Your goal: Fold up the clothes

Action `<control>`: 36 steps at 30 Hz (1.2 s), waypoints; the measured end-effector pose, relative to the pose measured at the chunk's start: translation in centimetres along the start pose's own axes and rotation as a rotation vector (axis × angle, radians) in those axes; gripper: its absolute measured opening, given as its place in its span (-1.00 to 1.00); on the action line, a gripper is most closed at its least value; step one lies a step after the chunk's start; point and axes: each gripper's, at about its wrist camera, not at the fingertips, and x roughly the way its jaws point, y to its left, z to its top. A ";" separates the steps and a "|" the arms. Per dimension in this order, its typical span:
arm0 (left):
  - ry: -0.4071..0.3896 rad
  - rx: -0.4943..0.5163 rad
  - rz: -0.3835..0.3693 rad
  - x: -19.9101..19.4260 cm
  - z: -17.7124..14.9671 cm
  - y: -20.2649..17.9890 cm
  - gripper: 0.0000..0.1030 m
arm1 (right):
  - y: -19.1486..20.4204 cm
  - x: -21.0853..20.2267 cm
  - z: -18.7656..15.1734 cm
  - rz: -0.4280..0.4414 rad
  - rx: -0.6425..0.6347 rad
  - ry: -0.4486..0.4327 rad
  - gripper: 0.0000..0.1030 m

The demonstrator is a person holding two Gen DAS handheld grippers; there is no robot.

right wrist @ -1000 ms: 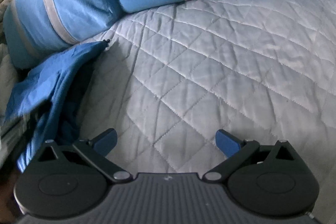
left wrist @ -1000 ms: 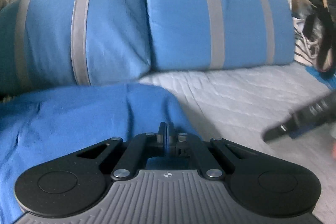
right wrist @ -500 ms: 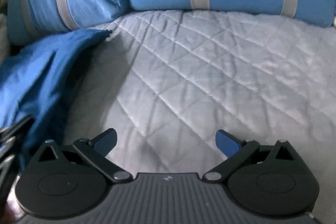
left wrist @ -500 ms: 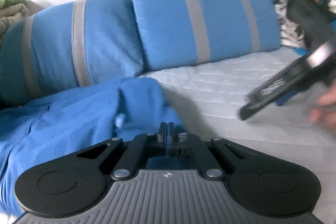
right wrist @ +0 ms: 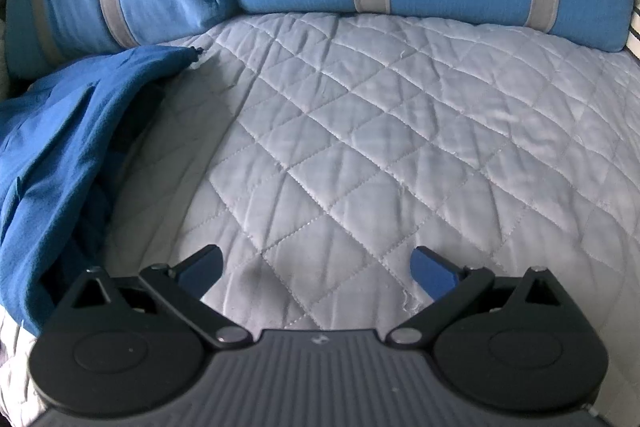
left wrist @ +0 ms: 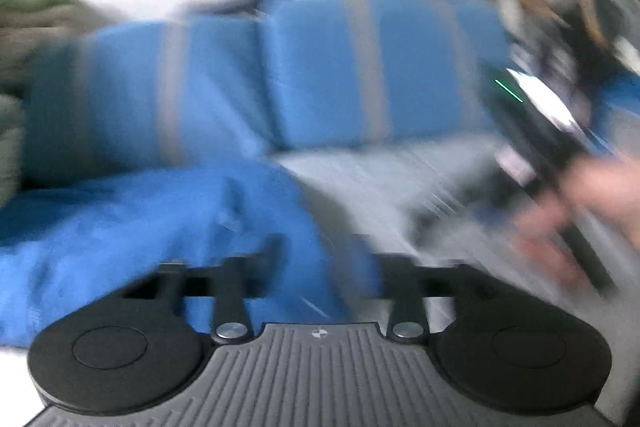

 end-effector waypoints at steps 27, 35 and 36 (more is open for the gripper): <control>0.118 0.055 0.155 1.2 -0.2 2.1 0.63 | 0.5 -0.7 0.4 -0.066 -0.029 -0.036 1.00; 0.456 -0.075 0.011 4.0 -3.7 2.1 0.73 | 0.4 -2.7 1.8 -0.136 -0.031 -0.180 1.00; 0.469 -0.091 0.014 4.6 -4.0 2.2 0.90 | 0.3 -2.4 1.8 -0.140 -0.028 -0.167 1.00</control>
